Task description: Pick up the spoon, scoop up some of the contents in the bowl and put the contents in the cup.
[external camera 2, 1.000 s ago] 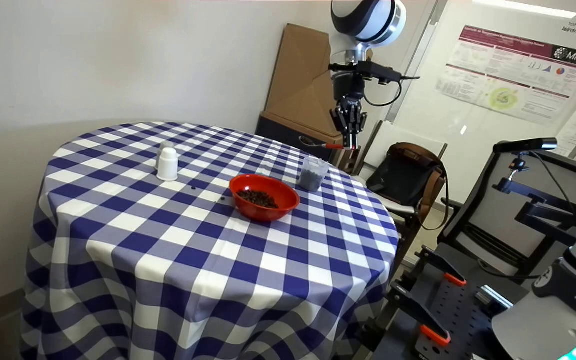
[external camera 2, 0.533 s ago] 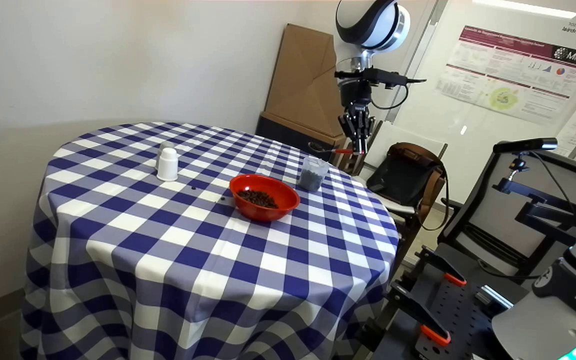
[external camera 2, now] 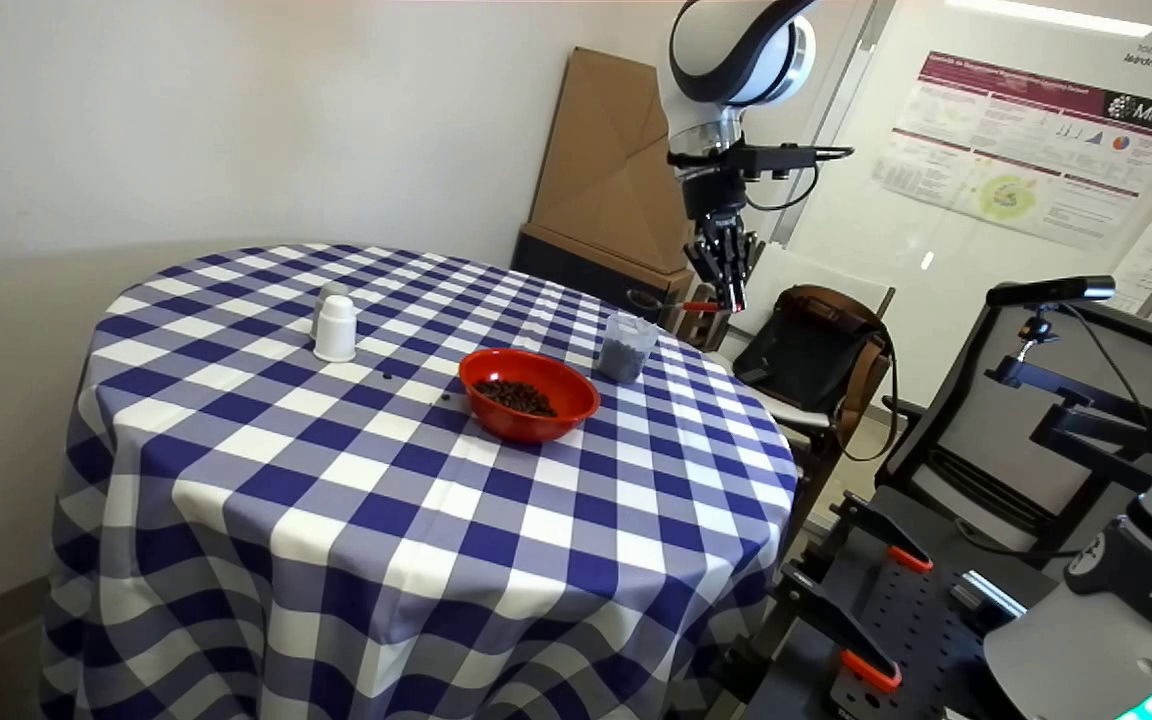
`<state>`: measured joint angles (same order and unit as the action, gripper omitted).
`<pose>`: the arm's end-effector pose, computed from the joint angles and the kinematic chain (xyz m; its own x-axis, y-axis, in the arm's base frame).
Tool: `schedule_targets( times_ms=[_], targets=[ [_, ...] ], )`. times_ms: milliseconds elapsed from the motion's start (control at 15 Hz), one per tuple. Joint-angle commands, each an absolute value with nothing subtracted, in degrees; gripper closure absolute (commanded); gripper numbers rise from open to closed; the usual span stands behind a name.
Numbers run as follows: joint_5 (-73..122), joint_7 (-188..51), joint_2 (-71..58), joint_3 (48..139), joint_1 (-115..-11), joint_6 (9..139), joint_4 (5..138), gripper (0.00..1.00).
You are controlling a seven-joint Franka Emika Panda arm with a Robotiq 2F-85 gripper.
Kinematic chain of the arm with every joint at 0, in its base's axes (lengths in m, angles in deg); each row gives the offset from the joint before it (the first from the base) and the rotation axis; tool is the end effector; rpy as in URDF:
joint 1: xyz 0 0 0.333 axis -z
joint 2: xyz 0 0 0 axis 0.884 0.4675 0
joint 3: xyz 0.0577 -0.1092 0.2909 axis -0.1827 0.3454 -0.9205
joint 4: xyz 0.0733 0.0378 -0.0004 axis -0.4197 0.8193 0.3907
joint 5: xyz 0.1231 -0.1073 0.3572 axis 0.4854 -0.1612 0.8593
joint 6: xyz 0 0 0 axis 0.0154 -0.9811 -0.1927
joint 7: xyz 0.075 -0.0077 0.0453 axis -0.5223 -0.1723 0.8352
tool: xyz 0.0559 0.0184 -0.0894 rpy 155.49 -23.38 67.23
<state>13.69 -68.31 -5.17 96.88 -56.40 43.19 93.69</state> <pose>0.5242 -0.1433 0.2796 0.8554 -0.2260 -0.4660 -0.1171 -0.9608 0.2512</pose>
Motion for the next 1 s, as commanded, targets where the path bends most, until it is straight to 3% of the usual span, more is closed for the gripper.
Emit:
schedule_targets(
  times_ms=[0,933],
  targets=[
    [9.2,-71.9,-6.7,96.9,-58.1,43.7,95.6,0.94],
    [-11.0,-85.9,-6.7,96.2,-63.2,44.4,98.8,0.94]
  ],
)
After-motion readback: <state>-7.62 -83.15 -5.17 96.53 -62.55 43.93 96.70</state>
